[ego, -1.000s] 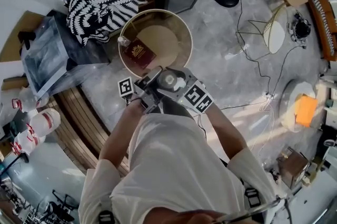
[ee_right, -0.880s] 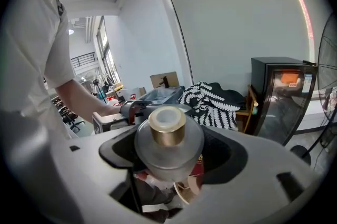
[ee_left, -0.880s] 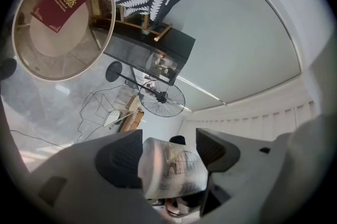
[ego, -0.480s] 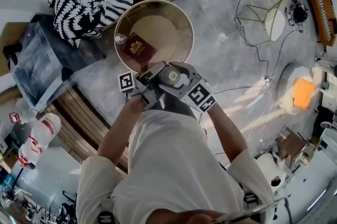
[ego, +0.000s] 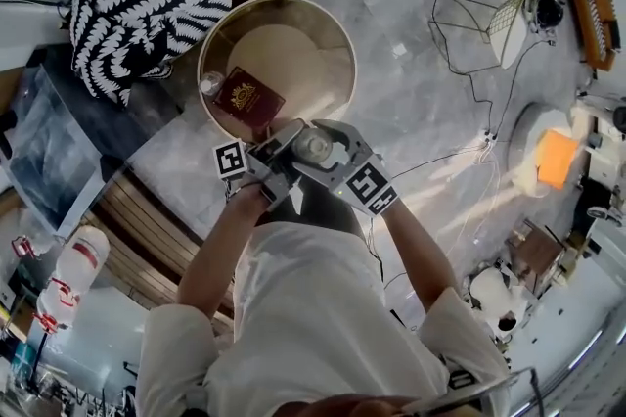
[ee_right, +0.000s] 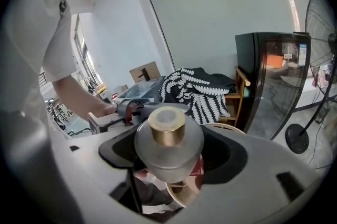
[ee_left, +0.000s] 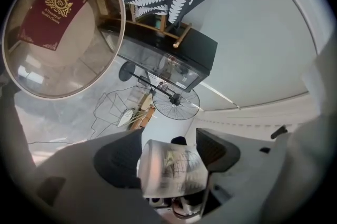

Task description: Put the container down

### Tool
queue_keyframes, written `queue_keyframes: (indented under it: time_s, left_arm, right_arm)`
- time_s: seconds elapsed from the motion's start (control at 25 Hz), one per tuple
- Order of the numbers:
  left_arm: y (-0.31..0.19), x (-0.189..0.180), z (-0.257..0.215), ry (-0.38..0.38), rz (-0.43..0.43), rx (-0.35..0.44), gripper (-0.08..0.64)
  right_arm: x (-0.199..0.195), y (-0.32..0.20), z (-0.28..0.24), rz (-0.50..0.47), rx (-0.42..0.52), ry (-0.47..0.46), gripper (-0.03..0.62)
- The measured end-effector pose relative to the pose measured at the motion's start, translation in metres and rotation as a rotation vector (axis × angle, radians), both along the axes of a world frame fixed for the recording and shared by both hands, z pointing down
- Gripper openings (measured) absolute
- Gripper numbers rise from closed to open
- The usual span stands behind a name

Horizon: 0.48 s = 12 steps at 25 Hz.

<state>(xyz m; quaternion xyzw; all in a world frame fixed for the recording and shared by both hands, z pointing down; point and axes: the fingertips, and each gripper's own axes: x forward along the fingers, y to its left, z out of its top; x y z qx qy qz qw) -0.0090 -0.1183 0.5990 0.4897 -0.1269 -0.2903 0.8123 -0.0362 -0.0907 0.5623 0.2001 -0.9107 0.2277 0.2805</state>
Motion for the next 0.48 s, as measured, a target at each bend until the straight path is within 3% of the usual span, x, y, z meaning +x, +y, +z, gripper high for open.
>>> queue_keyframes:
  time_s: [0.48]
  left_arm:
    - [-0.035, 0.008, 0.075, -0.031, -0.112, -0.072, 0.308]
  right_arm:
    - [0.019, -0.047, 0.070, -0.055, -0.021, 0.026, 0.336]
